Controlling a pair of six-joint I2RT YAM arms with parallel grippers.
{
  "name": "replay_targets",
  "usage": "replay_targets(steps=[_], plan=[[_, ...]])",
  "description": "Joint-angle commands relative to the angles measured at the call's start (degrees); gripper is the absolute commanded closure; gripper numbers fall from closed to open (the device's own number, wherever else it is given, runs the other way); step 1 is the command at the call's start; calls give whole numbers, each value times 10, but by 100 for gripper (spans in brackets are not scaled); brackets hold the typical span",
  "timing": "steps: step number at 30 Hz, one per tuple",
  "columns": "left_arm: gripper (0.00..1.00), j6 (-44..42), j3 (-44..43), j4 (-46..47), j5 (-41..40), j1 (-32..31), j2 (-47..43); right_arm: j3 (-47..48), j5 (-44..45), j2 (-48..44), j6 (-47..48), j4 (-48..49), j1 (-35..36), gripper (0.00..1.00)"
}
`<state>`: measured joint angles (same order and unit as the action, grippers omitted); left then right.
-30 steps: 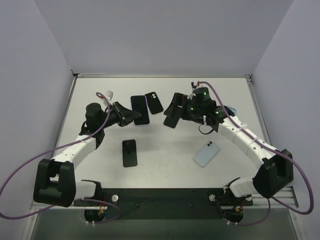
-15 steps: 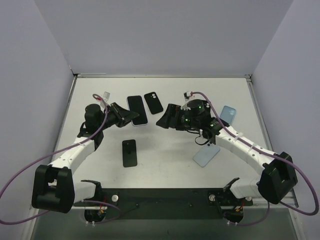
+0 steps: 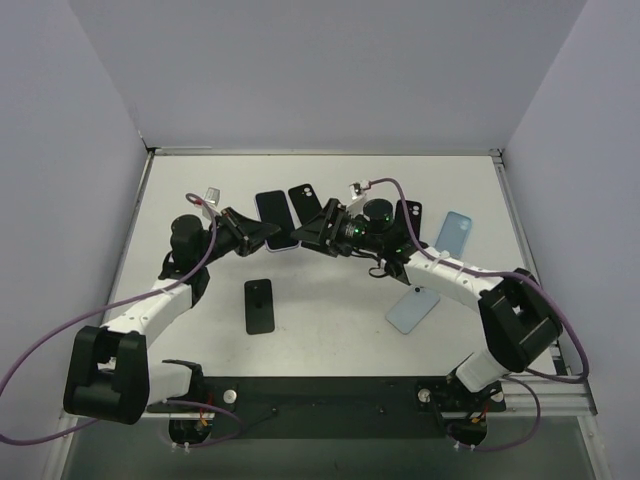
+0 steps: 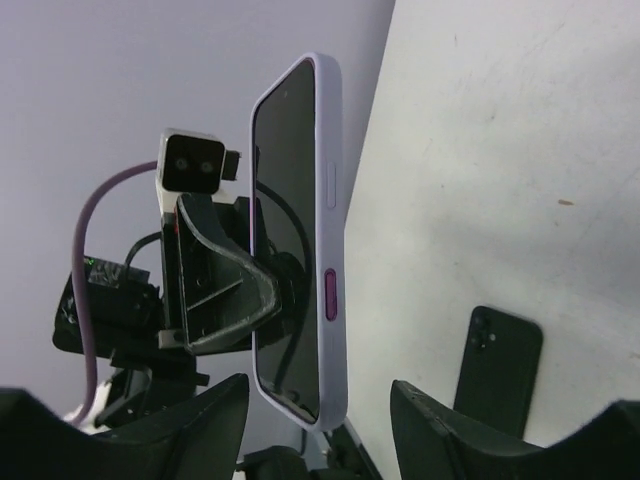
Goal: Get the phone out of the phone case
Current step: Remove the phone case from the phone.
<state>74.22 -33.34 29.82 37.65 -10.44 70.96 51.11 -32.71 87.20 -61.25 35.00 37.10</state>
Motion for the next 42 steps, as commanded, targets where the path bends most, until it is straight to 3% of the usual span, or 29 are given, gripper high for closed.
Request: replay_targets(steps=[1, 5, 7, 14, 17, 20, 21, 22, 24, 28, 33, 38, 39, 40, 41, 42], plan=[[100, 21, -6, 85, -6, -2, -18, 4, -39, 27, -87, 142, -4, 52], [100, 22, -6, 84, -11, -1, -22, 1, -44, 44, -113, 175, -5, 80], [100, 22, -6, 87, -18, -2, -21, 1, -47, 48, -128, 183, -5, 89], [100, 37, 5, 114, -30, -4, -17, -1, -53, 75, -195, 269, -5, 100], [100, 51, 10, 136, -33, -4, -18, -1, -52, 82, -214, 297, -6, 100], [67, 56, 8, 139, -21, -3, -14, 3, -53, 78, -210, 291, -7, 100], [50, 64, 10, 144, -19, -3, -14, 4, -53, 76, -200, 285, -7, 100], [43, 69, 12, 154, -18, -3, -12, 6, -55, 71, -193, 279, -8, 100], [33, 79, 14, 160, -15, 0, -6, 7, -59, 65, -181, 263, -9, 100], [32, 91, 13, 180, -6, 2, 13, 10, -72, 41, -135, 224, -8, 100], [34, 107, 19, 200, -7, 13, 31, 7, -89, 26, -108, 189, -9, 100], [51, 108, 16, 205, -12, 14, 43, -3, -111, 24, -92, 172, -9, 100], [63, 109, 16, 207, -10, 14, 45, -5, -112, 24, -91, 171, -10, 100], [86, 109, 15, 213, -10, 15, 47, -7, -114, 25, -91, 169, -10, 100], [100, 110, 14, 215, -7, 15, 52, -8, -115, 25, -90, 166, -10, 100], [100, 114, 14, 217, -6, 14, 52, -8, -113, 26, -92, 164, -12, 100]])
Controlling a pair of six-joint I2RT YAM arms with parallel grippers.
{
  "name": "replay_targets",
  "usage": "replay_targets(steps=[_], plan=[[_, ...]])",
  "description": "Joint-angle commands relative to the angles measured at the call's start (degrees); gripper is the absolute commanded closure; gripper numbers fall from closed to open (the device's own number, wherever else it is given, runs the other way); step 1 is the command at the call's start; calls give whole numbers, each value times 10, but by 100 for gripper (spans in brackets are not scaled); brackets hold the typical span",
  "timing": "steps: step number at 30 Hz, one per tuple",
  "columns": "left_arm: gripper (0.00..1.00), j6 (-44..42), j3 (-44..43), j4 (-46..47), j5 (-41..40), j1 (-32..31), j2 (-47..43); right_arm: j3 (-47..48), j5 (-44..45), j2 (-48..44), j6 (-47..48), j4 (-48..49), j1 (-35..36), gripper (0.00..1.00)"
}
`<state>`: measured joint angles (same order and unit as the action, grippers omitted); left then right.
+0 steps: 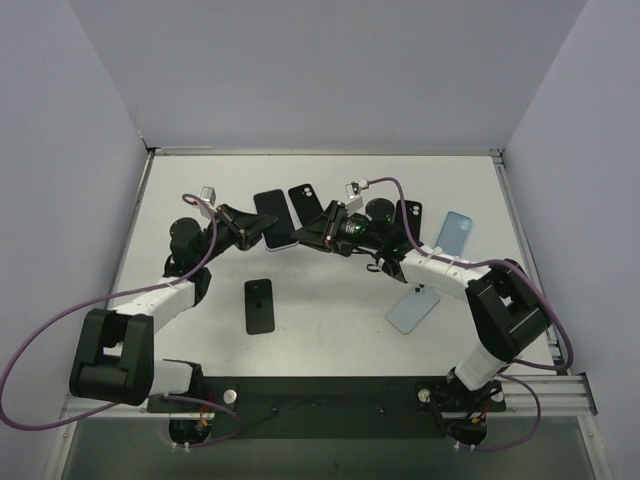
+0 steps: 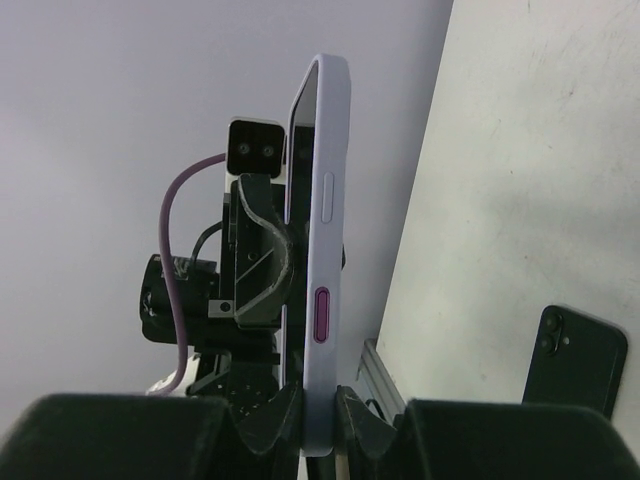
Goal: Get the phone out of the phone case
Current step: Remove the phone case from the phone.
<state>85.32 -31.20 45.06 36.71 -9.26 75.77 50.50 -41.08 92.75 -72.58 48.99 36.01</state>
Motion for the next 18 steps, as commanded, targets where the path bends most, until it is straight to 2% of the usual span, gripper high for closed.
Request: replay_targets(steps=[1, 4, 5, 8, 10, 13, 18], plan=[[100, 6, -5, 80, 3, 2, 7, -1, -28, -28, 17, 24, -1, 100], [100, 20, 4, 100, -8, 3, 6, -9, -20, -21, -19, 69, -5, 66], [100, 20, 6, 102, -11, 2, 3, -14, -16, -20, -30, 83, -5, 65], [100, 21, 15, 101, -30, 2, -3, -22, -12, -10, -70, 142, -5, 69], [100, 24, 20, 105, -37, 2, -9, -23, -16, 2, -95, 172, -6, 78], [100, 24, 21, 106, -42, 2, -15, -22, -19, 16, -119, 203, -5, 83], [100, 21, 26, 106, -57, 3, -26, -29, -15, 23, -129, 219, -5, 81]])
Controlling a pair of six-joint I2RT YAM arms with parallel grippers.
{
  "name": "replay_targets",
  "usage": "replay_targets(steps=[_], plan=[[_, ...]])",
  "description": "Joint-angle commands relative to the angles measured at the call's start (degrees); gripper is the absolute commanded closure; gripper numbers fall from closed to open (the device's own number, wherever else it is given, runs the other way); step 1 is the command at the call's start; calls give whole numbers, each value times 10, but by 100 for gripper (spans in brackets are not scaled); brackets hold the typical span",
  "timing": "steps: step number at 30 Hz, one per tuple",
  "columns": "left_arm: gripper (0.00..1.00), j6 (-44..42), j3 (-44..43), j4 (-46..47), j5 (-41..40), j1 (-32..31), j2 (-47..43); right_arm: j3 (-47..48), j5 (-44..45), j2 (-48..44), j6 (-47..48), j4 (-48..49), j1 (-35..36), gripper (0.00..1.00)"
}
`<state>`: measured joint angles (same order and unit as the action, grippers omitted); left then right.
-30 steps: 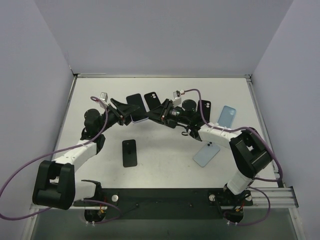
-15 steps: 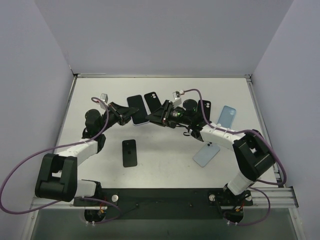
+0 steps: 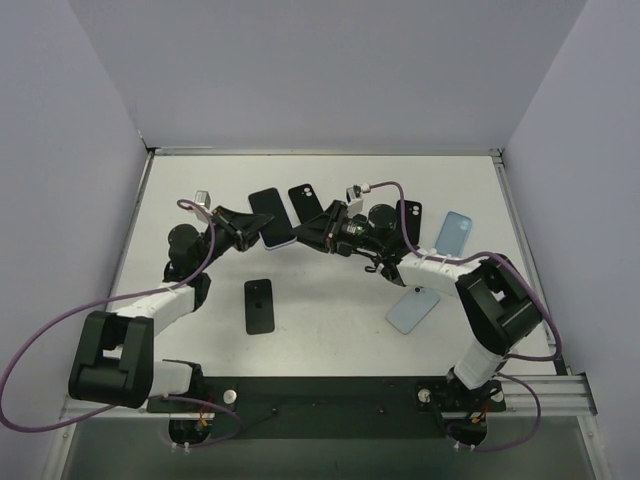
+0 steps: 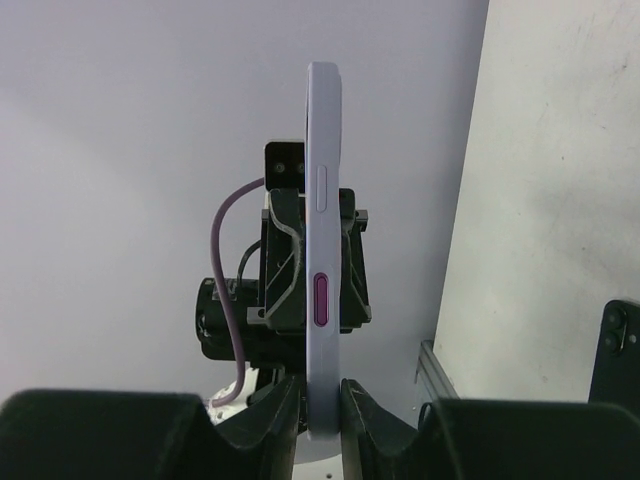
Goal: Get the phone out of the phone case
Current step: Remove the phone case from the phone.
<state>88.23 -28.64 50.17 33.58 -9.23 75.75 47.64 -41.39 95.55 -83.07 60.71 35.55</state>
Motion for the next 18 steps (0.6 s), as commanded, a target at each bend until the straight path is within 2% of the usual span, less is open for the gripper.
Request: replay_targets(steps=[1, 3, 4, 5, 8, 12, 15, 18], plan=[[100, -8, 3, 55, -28, 3, -28, 0, -11, -6, -25, 104, 0, 81], [100, -5, 9, 63, -37, 3, -31, 0, -9, -1, -33, 111, 0, 83], [100, -3, 10, 69, -41, 3, -34, 2, -8, 2, -39, 124, 0, 95], [100, 1, 17, 76, -48, 3, -35, 2, -6, 4, -45, 132, 0, 100], [100, 27, 30, 141, -62, 2, -30, 3, 7, 22, -96, 193, 0, 100], [100, 76, 56, 298, -78, 1, -7, 24, 32, 62, -206, 309, 0, 100], [100, 98, 60, 371, -91, -3, 12, 40, 66, 84, -258, 350, 0, 100], [100, 102, 58, 410, -103, -10, 18, 57, 85, 86, -290, 350, 0, 100]])
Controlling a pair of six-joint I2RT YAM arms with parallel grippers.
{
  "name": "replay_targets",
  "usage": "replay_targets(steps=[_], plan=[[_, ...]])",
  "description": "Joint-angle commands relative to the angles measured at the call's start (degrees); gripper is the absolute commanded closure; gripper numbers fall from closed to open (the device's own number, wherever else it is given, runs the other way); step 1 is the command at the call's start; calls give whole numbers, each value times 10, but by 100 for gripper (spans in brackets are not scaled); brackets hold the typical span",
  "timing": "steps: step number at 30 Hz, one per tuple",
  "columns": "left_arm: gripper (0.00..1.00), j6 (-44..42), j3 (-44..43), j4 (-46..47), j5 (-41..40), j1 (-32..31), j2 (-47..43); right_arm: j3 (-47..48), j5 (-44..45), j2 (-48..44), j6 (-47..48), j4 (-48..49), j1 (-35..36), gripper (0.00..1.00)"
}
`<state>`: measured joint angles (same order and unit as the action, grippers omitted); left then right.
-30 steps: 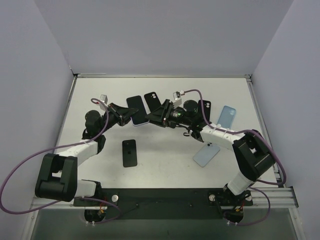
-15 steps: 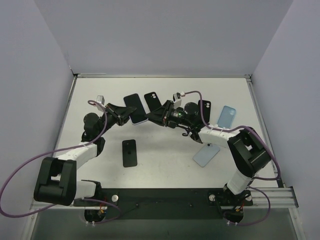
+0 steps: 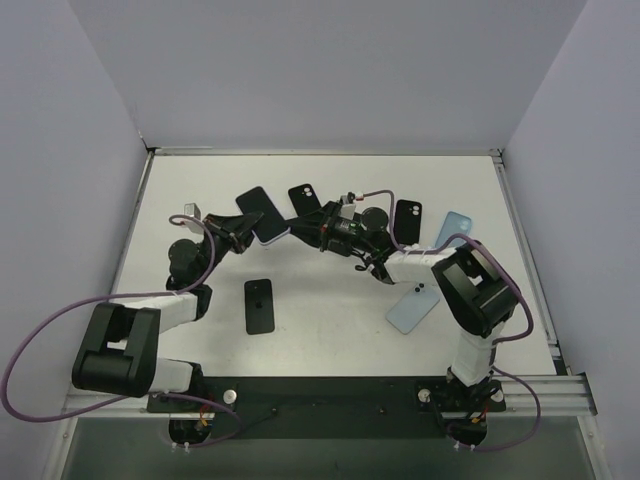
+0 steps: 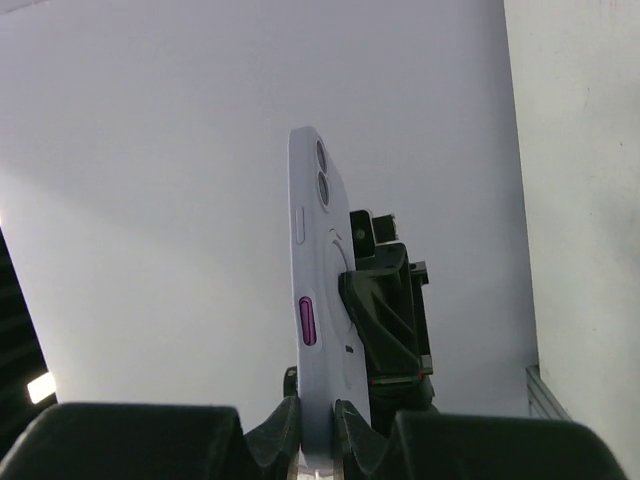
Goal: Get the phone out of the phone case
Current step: Remove the phone case from the phone.
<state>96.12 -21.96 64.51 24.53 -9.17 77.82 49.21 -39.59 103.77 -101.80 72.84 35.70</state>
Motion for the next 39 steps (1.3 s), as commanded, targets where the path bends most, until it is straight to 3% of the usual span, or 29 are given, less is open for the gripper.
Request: replay_targets(steps=[1, 12, 22, 31, 39], plan=[[100, 23, -12, 272, -14, -13, -4, 45, 73, 4, -117, 229, 0, 100], [100, 24, -55, 309, -43, -16, -30, 98, 150, 34, -225, 227, 20, 100], [100, 53, -115, 309, -70, -17, -76, 204, 201, 71, -280, 227, 37, 100], [100, 73, -157, 309, -82, -21, -104, 274, 203, 108, -278, 226, 45, 100], [100, 92, -202, 309, -100, -22, -114, 238, 180, 132, -249, 223, 59, 100]])
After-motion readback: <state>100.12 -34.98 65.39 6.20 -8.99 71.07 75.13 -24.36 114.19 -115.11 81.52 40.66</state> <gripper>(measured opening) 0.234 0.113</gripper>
